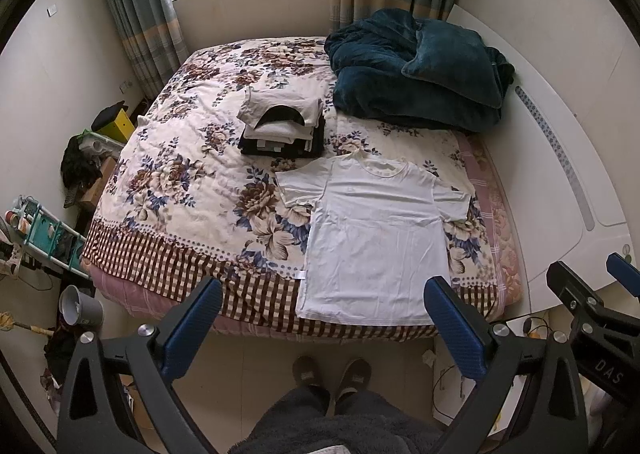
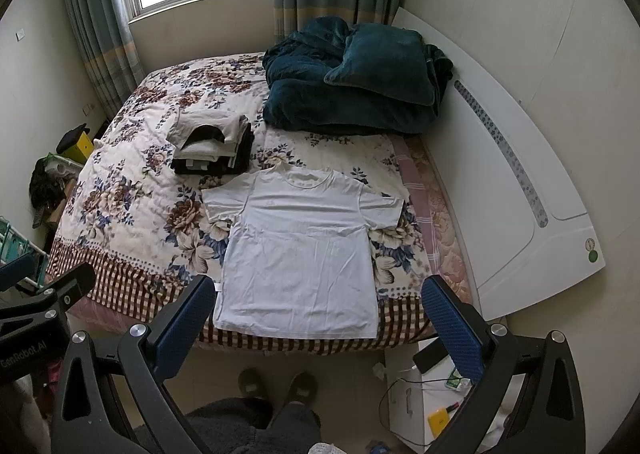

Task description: Fold small clothes

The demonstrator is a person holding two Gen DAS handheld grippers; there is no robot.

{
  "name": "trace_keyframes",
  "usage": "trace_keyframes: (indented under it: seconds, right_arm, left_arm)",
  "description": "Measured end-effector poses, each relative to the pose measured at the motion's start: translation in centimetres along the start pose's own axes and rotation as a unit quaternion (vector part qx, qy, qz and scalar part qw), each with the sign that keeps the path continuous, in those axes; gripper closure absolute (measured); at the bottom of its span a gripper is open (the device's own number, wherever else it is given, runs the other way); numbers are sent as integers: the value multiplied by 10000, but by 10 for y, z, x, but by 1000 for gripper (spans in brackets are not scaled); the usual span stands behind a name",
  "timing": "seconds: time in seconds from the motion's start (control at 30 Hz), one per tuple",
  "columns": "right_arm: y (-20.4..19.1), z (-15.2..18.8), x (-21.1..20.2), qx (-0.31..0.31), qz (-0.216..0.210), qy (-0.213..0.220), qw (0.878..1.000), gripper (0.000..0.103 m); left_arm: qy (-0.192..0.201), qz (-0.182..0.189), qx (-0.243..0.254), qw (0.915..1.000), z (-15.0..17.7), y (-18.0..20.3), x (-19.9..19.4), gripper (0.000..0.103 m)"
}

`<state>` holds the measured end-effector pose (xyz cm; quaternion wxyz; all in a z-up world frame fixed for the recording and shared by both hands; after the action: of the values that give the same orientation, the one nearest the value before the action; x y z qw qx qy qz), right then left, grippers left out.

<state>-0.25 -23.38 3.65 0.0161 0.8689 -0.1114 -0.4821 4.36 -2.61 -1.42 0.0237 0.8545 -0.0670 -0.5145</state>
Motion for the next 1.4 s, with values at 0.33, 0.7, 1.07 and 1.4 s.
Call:
trace_keyframes:
  seconds: [0.33,0.7,1.07,1.4]
  right_arm:
    - [-2,4,0,4,3,4,10000,0]
    - [-1,3,0,5,6,13,10000,0]
    - [-4,5,1,3,13,9,10000,0]
    - [-1,-19,38,393,205,-129,9989,0]
  left_arm:
    - [13,6,-7,10000,2,-1,0,0]
    - [17,17,-5,10000,0,1,0,0]
    - [3,59,32,10000,-7,13,3,0]
    - [309,-229,121,9992,-29,-11,48,0]
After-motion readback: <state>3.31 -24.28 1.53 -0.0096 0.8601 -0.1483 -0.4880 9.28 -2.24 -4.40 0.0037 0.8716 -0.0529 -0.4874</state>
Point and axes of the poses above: each gripper's, at about its wrist camera, not at the fingertips, and x roughly the way its jaws point, y to its right, z to its underside, the point moved 4 cm from there along x, roughly the way its jaws point, and after that the axes turned 7 degrees about z, right-handed, at the moved point
